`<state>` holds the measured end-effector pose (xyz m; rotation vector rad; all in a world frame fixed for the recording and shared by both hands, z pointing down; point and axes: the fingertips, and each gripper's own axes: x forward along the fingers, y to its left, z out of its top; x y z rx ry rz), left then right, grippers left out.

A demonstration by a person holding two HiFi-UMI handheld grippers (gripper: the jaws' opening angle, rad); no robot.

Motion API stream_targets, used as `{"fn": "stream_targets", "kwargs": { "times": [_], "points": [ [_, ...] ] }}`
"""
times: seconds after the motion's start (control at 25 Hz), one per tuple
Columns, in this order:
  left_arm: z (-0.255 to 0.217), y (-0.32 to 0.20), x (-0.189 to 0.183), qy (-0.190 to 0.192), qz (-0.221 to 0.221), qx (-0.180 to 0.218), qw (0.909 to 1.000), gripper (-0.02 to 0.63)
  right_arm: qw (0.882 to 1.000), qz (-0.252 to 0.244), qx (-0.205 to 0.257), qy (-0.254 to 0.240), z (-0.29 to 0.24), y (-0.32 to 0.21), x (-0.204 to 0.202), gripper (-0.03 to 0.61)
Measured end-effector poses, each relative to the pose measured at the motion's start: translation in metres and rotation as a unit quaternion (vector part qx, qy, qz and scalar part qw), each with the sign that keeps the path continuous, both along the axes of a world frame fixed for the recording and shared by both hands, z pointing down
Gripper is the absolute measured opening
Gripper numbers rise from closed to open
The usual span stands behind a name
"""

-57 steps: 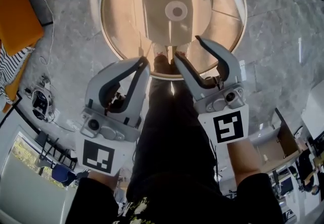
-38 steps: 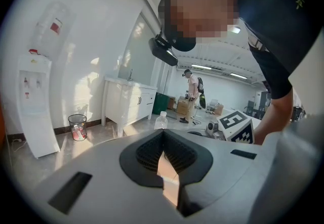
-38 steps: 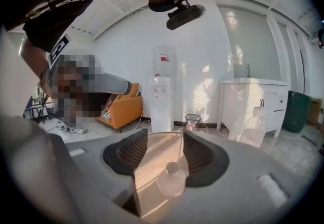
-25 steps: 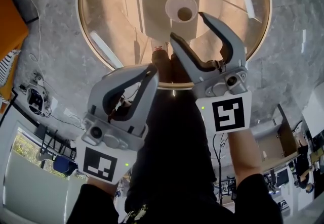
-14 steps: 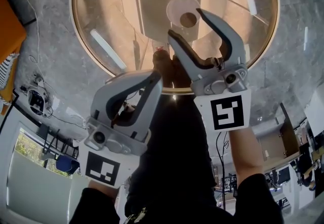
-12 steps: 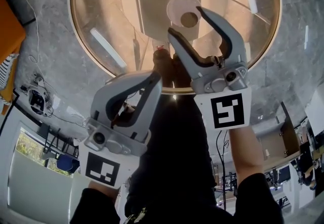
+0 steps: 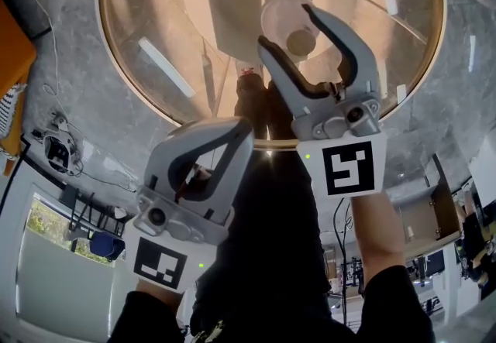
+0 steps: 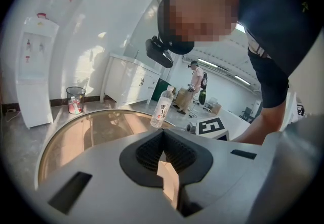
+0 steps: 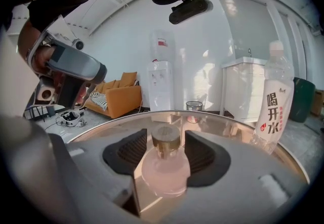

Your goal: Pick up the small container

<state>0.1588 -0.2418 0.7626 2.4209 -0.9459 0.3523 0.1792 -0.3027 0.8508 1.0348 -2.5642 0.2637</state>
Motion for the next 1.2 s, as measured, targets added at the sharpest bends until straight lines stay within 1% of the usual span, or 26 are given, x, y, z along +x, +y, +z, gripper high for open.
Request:
{"fn": "stream_targets", "kwargs": {
  "times": [0.12,0.16,0.4,0.52,0.64,0.8,0.96,1.04,1.2],
  "points": [
    [0.004,0.001,0.001,0.003,0.004,-0.008,1.0,0.008,1.0,0.01,-0.003,-0.002,0.004,-0.004,0.0,0.224],
    [0.004,0.0,0.002,0.005,0.004,-0.007,1.0,0.009,1.0,0.013,-0.002,0.0,0.005,-0.004,0.0,0.166],
    [0.0,0.002,0.009,0.014,0.007,-0.011,0.9998,0.008,1.0,0.02,0.01,0.014,0.003,-0.006,-0.001,0.12],
    [-0.003,0.005,0.012,0.016,0.014,-0.011,0.9997,0.008,1.0,0.015,0.002,0.024,0.004,-0.007,-0.003,0.118],
    [-0.009,0.005,0.011,0.011,0.016,-0.007,0.9998,0.008,1.0,0.017,-0.011,0.022,-0.001,-0.007,-0.004,0.117],
    [-0.036,0.007,0.012,0.007,0.01,0.002,0.9999,0.008,1.0,0.02,-0.003,0.009,-0.037,-0.007,0.0,0.117],
    [-0.063,0.007,0.014,0.007,0.01,0.011,0.9999,0.008,1.0,0.018,-0.011,0.01,-0.061,-0.005,0.005,0.117],
    [-0.073,0.007,0.015,0.009,0.009,0.015,0.9998,0.008,1.0,0.021,-0.007,0.011,-0.074,-0.006,0.009,0.117],
    [-0.096,0.02,0.017,0.018,-0.008,0.003,0.9998,0.008,1.0,0.021,-0.003,0.017,-0.101,-0.003,0.015,0.117]
  ]
}}
